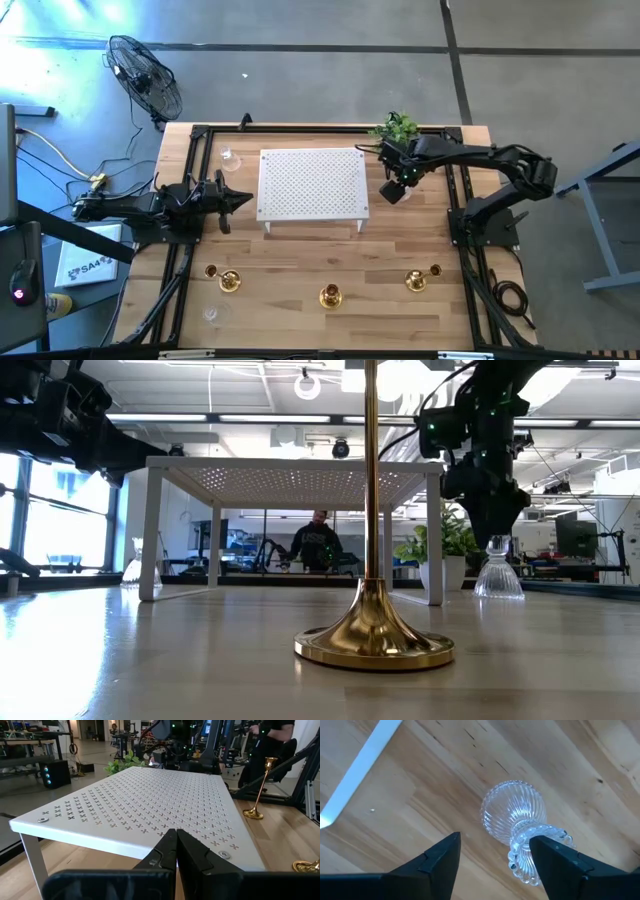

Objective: Pick & Place candle stick holders
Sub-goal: Put the right transparent glass candle holder on the shelf

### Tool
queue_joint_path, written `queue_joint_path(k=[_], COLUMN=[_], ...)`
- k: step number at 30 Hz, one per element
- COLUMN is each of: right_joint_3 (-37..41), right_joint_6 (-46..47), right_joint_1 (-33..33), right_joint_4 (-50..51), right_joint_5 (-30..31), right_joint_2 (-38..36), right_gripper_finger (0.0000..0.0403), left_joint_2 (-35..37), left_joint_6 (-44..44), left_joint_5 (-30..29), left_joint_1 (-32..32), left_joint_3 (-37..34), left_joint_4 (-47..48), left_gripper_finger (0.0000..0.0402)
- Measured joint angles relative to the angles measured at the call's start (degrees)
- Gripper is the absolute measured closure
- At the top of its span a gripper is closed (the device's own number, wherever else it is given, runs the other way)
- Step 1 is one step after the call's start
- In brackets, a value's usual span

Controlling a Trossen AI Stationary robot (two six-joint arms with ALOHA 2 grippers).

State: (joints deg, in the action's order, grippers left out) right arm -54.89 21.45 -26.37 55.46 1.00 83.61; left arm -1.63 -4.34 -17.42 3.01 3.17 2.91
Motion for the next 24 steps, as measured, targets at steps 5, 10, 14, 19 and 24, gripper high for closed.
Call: queue_joint_path(k=[5,10,14,19,24], right_joint_3=[0.0,0.0,-0.1,-0.1,0.0], right_joint_6=[-1.1,-1.1,-2.3,-1.6,-1.2], right_joint_1=[0.0,0.0,0.0,0.0,0.2], right_joint_4=[0.3,0.6,0.6,0.8,1.4], right_joint_5=[0.9,2.1,3.4,4.1,4.3], right_joint_2=[0.0,0.0,-0.1,0.0,-0.5], right_gripper_finger=[0.0223,0.0306,0.0380,0.0376,0.0380], left_joint_2=[0.0,0.0,0.0,0.0,0.0], left_joint_6=[0.0,0.0,0.0,0.0,0.0], left_joint_5=[0.0,0.0,0.0,0.0,0.0], left_joint_1=[0.0,0.0,0.0,0.0,0.0], left_joint_3=[0.0,0.0,0.0,0.0,0.0], left_joint_4=[0.0,0.0,0.0,0.0,0.0], left_gripper_finger=[0.0400,0.0400,0.0400,0.0400,0.0400])
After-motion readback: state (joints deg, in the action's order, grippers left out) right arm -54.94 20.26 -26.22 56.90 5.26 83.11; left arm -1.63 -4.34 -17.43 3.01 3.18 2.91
